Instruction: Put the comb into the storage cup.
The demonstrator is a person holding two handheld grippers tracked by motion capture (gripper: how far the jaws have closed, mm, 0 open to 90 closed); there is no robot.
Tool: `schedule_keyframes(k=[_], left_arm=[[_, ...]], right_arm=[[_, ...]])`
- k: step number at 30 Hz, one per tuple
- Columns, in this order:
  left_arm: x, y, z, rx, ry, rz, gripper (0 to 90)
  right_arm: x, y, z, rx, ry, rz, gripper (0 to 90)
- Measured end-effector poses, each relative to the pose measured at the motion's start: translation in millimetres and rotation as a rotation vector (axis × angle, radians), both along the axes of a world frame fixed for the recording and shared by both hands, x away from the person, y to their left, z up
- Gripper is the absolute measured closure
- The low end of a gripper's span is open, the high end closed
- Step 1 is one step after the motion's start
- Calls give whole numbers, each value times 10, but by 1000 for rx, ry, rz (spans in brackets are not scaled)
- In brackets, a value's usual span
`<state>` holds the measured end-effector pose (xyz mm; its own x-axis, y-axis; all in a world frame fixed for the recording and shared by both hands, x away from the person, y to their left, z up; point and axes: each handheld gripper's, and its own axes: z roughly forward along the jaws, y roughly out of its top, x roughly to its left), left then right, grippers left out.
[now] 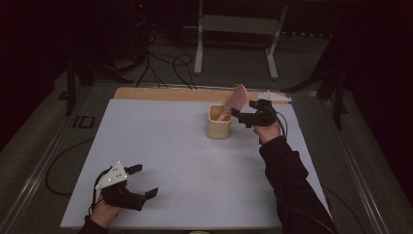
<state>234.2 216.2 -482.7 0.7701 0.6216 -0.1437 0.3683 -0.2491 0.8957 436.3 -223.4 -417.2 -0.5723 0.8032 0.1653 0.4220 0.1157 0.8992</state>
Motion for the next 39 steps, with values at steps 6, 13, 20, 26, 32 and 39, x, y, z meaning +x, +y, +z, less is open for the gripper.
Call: schedule_keyframes(k=[6, 13, 20, 26, 32, 39], left_arm=[[-3, 0, 11, 1, -6, -1, 4], [-6, 10, 16, 2, -8, 0, 4], [-3, 4, 21, 4, -8, -3, 4], [-3, -3, 21, 4, -8, -2, 4], [2, -4, 17, 6, -4, -9, 4], [4, 8, 20, -3, -4, -7, 4]], right_arm=[[-92, -11, -56, 7, 10, 13, 88], [-186, -21, -145, -6, 13, 24, 88], [-311, -45, -242, 1, 9, 30, 88], [-415, -88, -341, 10, 21, 42, 88], [-530, -117, -429, 6, 30, 55, 88], [-639, -102, -484, 3, 37, 74, 88]])
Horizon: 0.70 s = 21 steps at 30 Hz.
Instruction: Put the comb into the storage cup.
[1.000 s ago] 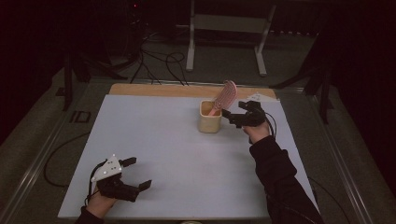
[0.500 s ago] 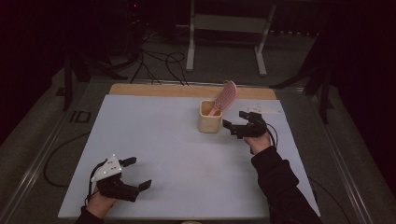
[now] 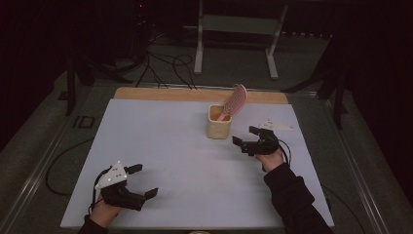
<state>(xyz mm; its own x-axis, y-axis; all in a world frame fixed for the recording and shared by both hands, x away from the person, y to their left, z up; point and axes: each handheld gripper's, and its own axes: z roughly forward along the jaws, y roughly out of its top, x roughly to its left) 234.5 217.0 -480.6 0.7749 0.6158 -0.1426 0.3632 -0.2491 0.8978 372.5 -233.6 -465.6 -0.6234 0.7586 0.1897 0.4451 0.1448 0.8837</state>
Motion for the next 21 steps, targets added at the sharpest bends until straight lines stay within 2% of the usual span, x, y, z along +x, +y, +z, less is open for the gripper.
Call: schedule_keyframes(k=[10, 13, 21], left_arm=[[-5, -3, 2, 7, -2, -1, 4], [-9, -3, 2, 5, -2, 1, 4], [-10, -5, 2, 10, -3, 1, 4]], right_arm=[[-223, 17, -126, 2, 9, 39, 88], [-285, 2, -144, 19, 12, 42, 88], [-445, -39, -187, 7, 17, 64, 88]])
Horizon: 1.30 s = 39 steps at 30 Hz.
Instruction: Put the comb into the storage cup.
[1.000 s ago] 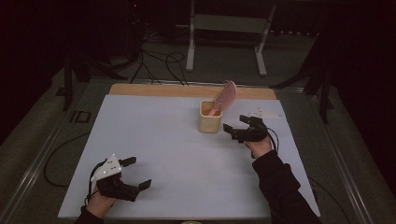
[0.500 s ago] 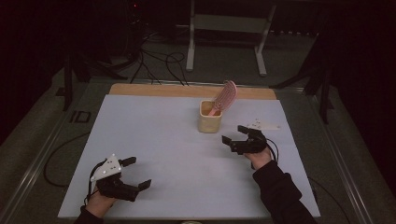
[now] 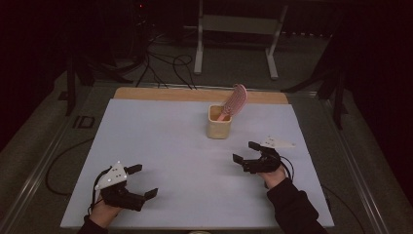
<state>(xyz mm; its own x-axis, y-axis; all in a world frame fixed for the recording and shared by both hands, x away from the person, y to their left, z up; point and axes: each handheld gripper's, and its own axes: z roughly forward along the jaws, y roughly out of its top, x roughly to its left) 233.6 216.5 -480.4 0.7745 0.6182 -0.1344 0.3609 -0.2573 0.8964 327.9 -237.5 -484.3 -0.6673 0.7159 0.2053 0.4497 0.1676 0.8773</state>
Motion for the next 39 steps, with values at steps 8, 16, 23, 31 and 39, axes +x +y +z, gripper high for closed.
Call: schedule_keyframes(k=[8, 16, 23, 31, 39], left_arm=[[-3, -8, -6, 4, 1, -4, 4], [-3, -14, -14, 7, 5, -5, 4], [-2, -5, -11, 2, 2, -2, 4], [0, -9, -13, 3, 4, 0, 4], [3, -20, -23, 13, 6, -4, 4]], right_arm=[[-187, -133, -9, -6, -33, 0, 88], [-323, -268, -60, -26, -29, -18, 88], [-438, -390, -109, -51, -29, -28, 88], [-595, -545, -142, -51, -29, -48, 88], [-694, -583, -185, -60, -28, -39, 88]])
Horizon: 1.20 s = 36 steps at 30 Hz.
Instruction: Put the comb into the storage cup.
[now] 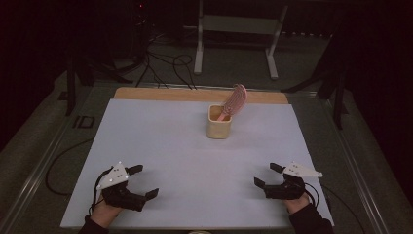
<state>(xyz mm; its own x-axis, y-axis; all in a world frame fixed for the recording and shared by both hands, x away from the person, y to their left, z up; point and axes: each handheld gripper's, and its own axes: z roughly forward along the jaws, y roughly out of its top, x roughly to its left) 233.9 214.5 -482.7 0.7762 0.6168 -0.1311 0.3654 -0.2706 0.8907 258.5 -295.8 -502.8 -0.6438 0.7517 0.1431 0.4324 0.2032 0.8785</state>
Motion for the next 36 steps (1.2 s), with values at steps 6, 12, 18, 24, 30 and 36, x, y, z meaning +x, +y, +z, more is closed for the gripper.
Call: schedule_keyframes(k=[6, 12, 18, 24, 30, 36], left_arm=[[-5, 4, 1, -1, -2, 3, 4], [-7, 1, -7, 3, -2, 3, 4], [-11, -8, -8, 12, -5, 4, 4], [-17, -16, -13, 16, -4, 3, 4], [-10, -18, -19, 16, -2, 3, 4], [-11, -30, -23, 19, -2, -1, 4]], right_arm=[[15, 57, -18, -13, -16, 17, 88], [44, 66, -22, -21, -24, 17, 88], [62, 68, -24, -10, -14, 9, 88], [64, 77, -26, -16, -11, 12, 88], [66, 74, -31, -20, -11, 11, 88], [64, 68, -29, -17, -10, 9, 88]])
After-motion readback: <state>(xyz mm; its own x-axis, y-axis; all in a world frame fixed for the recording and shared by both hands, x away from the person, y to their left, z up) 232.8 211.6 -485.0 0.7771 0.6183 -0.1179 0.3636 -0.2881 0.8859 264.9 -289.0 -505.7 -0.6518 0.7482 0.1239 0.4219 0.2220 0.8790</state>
